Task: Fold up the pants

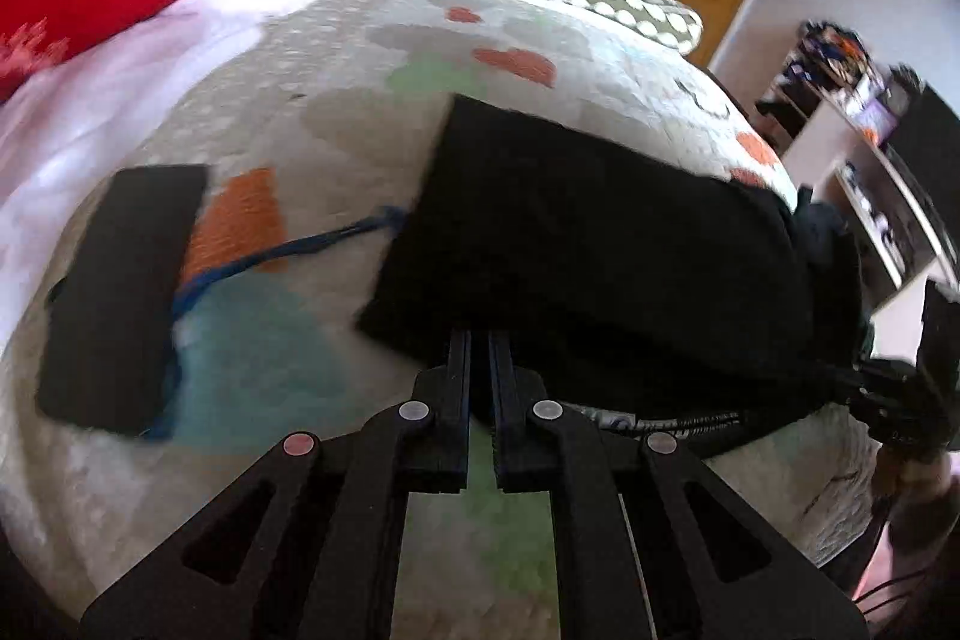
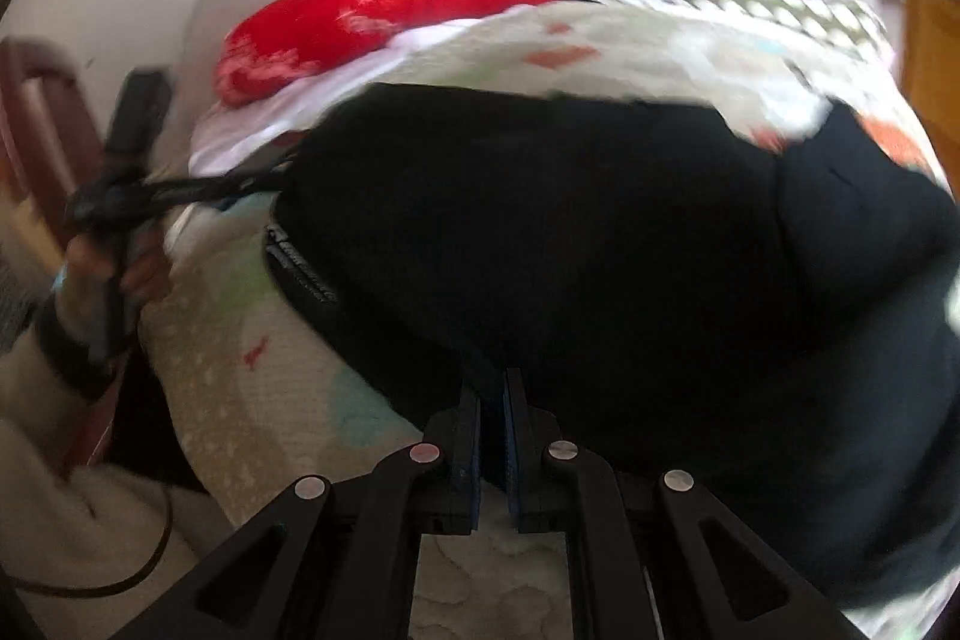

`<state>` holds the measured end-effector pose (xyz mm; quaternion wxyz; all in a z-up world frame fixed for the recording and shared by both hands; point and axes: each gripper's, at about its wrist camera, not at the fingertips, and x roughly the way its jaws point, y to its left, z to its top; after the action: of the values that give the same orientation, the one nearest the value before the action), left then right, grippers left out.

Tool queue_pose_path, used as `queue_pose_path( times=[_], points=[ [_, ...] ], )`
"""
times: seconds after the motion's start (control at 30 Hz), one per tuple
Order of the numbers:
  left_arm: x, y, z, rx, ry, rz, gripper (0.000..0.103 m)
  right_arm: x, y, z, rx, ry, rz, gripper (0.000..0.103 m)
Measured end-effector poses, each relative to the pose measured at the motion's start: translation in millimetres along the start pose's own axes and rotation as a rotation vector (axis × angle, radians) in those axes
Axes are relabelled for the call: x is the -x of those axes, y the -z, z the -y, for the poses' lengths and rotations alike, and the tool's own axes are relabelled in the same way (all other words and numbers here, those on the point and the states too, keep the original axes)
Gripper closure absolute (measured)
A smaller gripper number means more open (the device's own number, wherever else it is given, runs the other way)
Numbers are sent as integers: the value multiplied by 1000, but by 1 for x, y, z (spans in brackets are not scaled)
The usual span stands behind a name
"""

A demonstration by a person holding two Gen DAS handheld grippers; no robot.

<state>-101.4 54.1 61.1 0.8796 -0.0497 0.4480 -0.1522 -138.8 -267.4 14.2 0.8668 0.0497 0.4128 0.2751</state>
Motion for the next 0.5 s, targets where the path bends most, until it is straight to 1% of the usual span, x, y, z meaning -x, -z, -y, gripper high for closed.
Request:
queue_pose_path(
  times=[0.07,0.1,0.13,0.17,0.2,0.23,0.27,0.3,0.37,0.43,0.5],
  points=[
    [19,-1,-6,21,-31,48,99,18,1,6,-68,-32,28,93],
    [26,-5,-8,29,-53,75,99,27,1,7,-80,-32,45,90],
    [31,-9,-8,39,-73,96,91,40,0,10,-85,-16,74,81],
    [30,-13,-9,48,-73,103,82,59,-1,16,-97,27,132,64],
    [28,-16,-11,58,-63,98,52,70,-2,23,-118,61,167,55],
    [22,-20,-10,81,-57,97,36,83,-2,32,-156,99,210,47],
    [19,-23,-11,91,-55,103,36,94,-3,47,-213,138,262,46],
    [13,-26,-7,99,-51,105,36,100,-4,59,-257,168,288,46],
    [-1,-32,-1,82,-38,77,36,103,-10,89,-352,229,314,46],
    [-17,-39,7,56,-64,51,36,93,-18,117,-411,265,290,45],
    [-29,-42,12,40,-86,32,36,76,-27,139,-451,249,239,45]
  ],
)
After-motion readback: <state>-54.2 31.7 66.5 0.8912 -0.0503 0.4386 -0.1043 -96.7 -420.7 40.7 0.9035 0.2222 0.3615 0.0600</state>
